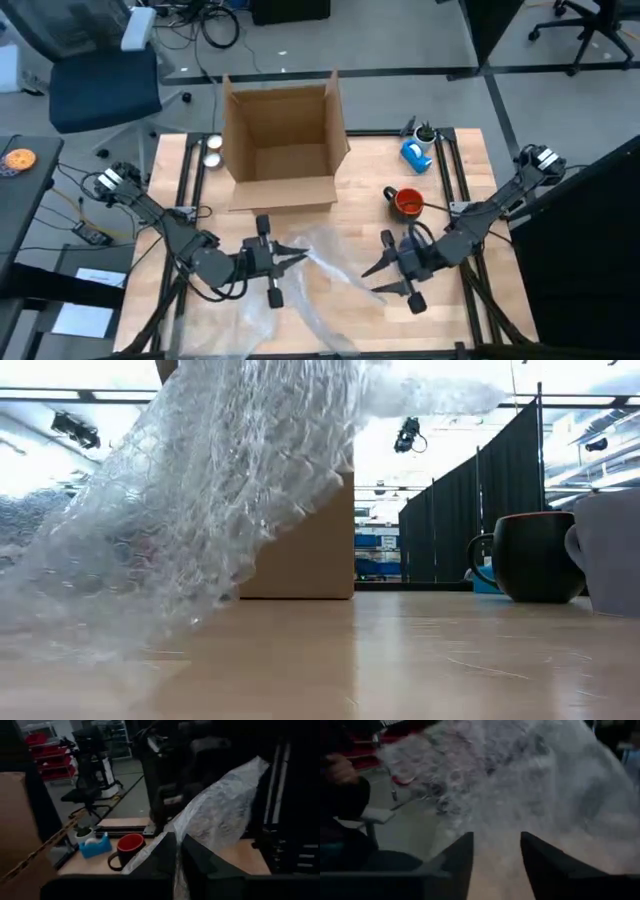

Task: Wrap mug
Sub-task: Wrap the blue mug with the top bubble wrap

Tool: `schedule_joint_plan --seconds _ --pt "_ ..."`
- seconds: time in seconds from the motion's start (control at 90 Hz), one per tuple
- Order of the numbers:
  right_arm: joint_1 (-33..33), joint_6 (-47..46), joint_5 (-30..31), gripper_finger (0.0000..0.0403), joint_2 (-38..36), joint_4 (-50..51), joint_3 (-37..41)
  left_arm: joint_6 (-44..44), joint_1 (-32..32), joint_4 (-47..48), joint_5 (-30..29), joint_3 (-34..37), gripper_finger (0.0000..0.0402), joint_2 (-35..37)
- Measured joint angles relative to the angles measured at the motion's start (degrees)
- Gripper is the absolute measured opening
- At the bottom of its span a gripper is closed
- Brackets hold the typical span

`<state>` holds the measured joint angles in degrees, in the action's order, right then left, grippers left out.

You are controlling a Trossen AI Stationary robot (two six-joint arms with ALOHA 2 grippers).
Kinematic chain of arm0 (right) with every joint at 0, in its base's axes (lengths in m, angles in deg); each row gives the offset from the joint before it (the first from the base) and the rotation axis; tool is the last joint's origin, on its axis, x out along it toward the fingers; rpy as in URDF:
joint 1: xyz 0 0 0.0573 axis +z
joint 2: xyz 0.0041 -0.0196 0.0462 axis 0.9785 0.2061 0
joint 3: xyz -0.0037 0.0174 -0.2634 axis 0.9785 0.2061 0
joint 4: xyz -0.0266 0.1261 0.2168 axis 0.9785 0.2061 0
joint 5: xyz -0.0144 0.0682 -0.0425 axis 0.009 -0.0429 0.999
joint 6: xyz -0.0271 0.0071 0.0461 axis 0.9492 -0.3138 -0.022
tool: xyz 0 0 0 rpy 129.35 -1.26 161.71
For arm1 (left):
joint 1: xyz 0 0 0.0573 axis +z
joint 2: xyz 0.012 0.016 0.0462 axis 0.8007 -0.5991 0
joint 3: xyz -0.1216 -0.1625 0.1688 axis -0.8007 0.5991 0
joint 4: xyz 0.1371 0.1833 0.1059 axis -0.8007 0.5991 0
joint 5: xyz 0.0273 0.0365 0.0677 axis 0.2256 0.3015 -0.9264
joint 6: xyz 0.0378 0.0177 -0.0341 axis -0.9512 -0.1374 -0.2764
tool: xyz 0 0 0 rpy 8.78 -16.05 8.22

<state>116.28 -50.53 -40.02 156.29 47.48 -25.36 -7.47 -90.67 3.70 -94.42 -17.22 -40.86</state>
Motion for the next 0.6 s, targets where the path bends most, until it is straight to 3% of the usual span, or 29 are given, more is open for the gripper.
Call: schedule_joint_plan --seconds 0.344,0.5,0.6 --pt "0.0 3.3 0.6 0.0268 0.0 0.2 0.0 3.2 0.0 0.0 -9.1 0.0 0.0 0.0" --pt "-1.3 2.4 13.2 0.027 1.2 0.7 0.0 2.8 0.7 -1.0 -1.1 0.0 0.0 -0.5" --pt "-2.4 2.2 14.1 0.0249 4.0 -0.8 0.0 2.7 1.3 -2.6 0.9 0.0 0.0 -1.6"
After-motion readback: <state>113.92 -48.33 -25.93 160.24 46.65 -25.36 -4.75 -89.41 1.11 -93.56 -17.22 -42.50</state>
